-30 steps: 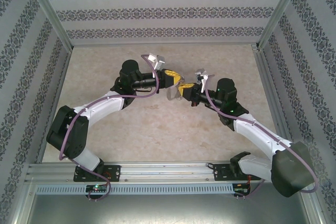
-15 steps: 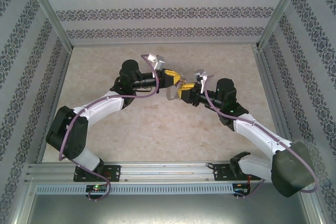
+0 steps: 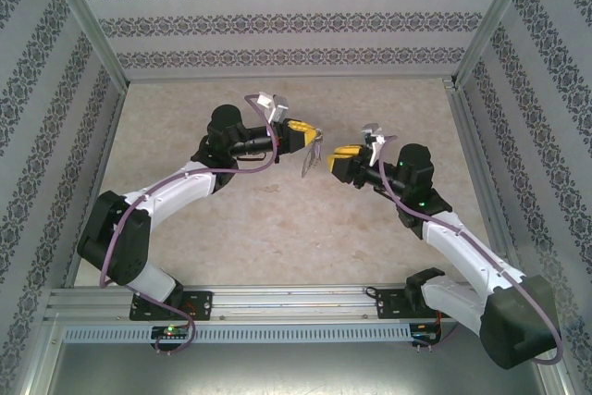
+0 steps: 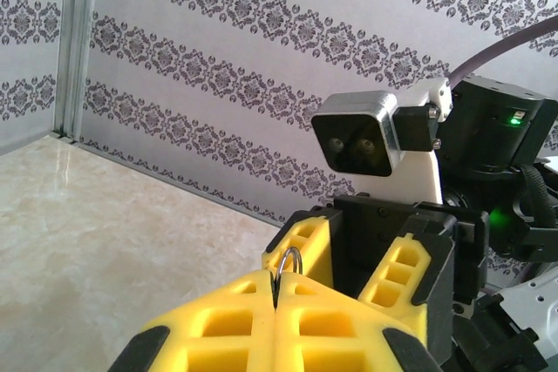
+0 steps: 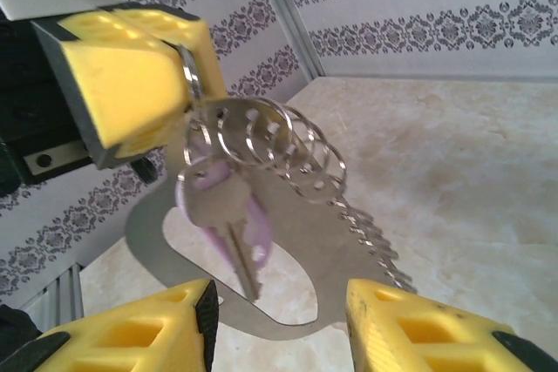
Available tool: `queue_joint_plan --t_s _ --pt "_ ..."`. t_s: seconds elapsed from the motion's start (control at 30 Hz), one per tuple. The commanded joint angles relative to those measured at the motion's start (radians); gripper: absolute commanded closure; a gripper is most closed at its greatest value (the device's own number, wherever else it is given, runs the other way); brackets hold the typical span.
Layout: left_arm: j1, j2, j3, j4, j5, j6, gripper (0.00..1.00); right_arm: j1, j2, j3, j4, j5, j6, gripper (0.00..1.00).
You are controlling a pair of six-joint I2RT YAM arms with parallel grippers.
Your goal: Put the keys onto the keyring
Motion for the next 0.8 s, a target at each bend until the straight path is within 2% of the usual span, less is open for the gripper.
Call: queue_joint_plan --t_s 0.0,0.13,0.4,0.5,0.77 --pt "-0.007 -0.037 -0.01 0.02 -0.007 0.02 1.0 0.0 -0.013 0.036 0.036 -0.011 0.041 0.55" --pt "-0.007 -0.041 -0.011 0.014 -0.019 0.028 1.0 0.051 -0.024 0.046 0.025 0.109 0.053 0.49" --pt "-0.007 -0.05 -0.011 -0.005 -0.041 0.039 1.0 0.171 -0.084 -0.012 0.041 0.379 0.023 0.47" --pt "-0.007 -0.053 -0.011 -0.006 -0.044 0.04 1.0 0.195 -0.089 -0.016 0.046 0.412 0.014 0.48" --pt "-0.007 -0.052 -0.013 -0.002 -0.049 0.033 1.0 0.229 -0.03 0.028 0.056 0.406 -0.004 0.47"
